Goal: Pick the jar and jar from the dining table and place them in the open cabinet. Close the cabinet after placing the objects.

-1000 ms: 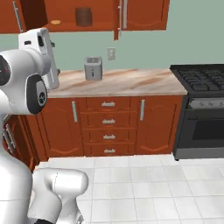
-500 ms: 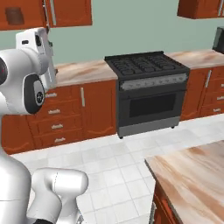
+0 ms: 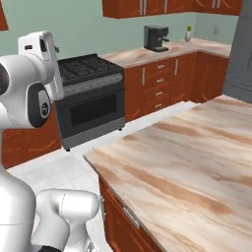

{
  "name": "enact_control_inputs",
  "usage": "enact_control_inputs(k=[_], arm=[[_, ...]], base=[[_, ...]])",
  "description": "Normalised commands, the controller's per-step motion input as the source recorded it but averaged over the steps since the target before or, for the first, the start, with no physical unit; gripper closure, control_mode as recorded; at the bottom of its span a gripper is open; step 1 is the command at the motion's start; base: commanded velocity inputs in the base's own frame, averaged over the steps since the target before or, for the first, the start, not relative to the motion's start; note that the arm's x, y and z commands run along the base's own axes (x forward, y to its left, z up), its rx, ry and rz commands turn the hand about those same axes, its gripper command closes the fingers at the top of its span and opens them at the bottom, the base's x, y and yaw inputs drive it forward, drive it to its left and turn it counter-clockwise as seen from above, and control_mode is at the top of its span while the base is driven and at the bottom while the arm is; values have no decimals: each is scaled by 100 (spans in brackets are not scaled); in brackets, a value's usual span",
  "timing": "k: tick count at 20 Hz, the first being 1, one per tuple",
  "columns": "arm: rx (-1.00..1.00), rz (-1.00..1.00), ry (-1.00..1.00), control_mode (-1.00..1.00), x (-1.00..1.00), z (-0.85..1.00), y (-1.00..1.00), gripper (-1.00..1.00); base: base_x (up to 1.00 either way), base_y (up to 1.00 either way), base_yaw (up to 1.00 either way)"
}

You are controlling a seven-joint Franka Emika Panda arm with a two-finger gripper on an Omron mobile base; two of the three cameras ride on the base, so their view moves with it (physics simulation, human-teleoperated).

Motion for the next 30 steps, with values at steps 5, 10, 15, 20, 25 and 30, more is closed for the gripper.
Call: enact_control_inputs(k=[5, 10, 15, 20, 25, 30], arm=[[0, 0, 0, 100, 0, 0, 0, -100], [0, 0, 0, 100, 0, 0, 0, -100], [0, 0, 0, 100, 0, 0, 0, -100], [0, 0, 0, 100, 0, 0, 0, -100], [0, 0, 0, 100, 0, 0, 0, -100], [0, 0, 0, 100, 0, 0, 0, -100]], base=[[-30, -78, -57], [-30, -79, -57], [-31, -85, -56], [-31, -97, -52], [-22, -100, -50], [-25, -100, -48]])
